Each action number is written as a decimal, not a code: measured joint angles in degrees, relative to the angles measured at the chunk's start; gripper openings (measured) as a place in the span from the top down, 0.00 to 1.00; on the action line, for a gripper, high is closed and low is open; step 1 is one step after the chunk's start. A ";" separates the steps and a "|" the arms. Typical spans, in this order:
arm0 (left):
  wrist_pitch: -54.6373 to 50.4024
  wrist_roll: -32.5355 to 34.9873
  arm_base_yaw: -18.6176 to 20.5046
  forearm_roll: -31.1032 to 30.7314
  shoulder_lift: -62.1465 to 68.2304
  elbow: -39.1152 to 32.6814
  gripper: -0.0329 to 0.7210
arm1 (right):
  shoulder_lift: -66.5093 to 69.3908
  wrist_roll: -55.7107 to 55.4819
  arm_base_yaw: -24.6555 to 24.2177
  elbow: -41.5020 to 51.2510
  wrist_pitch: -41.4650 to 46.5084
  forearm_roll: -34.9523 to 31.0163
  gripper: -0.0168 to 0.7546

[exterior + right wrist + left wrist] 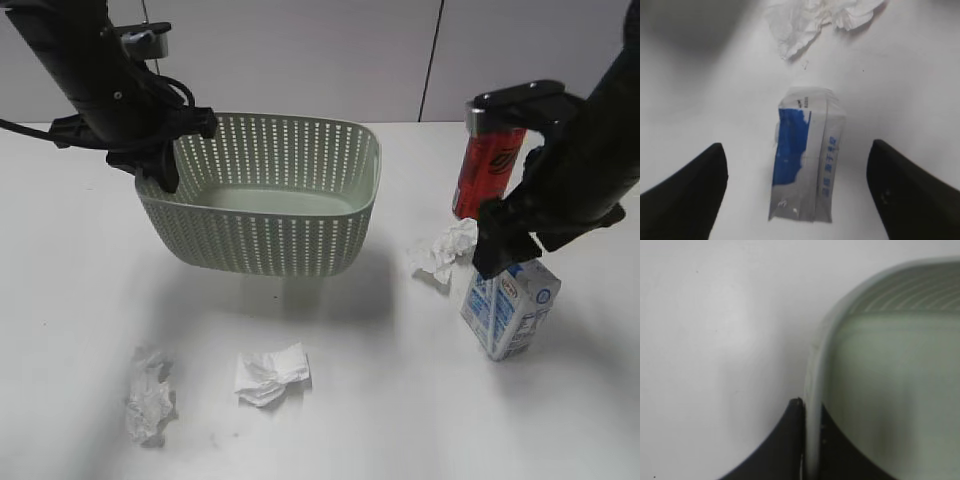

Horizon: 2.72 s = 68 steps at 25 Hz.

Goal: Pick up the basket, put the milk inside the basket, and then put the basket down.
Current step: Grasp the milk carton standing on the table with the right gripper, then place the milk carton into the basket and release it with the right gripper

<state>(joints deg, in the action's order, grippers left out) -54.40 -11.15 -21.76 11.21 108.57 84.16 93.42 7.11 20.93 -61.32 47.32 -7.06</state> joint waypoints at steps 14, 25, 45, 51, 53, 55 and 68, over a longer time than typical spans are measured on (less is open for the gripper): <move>-0.49 0.00 0.00 0.37 0.00 0.00 0.98 | 12.81 -2.61 0.00 0.00 -5.72 1.10 0.41; -0.56 -0.10 0.00 0.42 0.00 0.00 0.98 | 12.90 -3.14 0.00 -4.52 3.13 1.35 0.56; -0.15 -0.12 0.00 0.84 0.00 0.00 0.98 | 18.39 -4.11 10.56 -56.95 22.26 -3.63 0.57; 0.12 -0.12 0.00 0.85 0.00 0.00 0.98 | 29.39 -4.73 14.59 -59.62 22.54 -3.64 0.57; 0.24 -0.12 0.00 0.51 0.00 0.00 0.98 | 32.60 -5.46 14.87 -59.62 22.54 -3.64 0.57; 0.24 -0.12 0.00 0.31 0.00 0.00 0.98 | 35.28 -6.12 14.87 -59.62 22.54 -3.45 0.56; -0.30 0.00 0.00 -0.17 0.00 0.00 0.98 | 36.21 -6.58 14.82 -60.07 20.63 -2.52 0.19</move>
<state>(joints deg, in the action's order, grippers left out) -54.70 -11.15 -21.76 11.04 108.57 84.16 129.63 0.53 35.75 -121.38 67.94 -9.58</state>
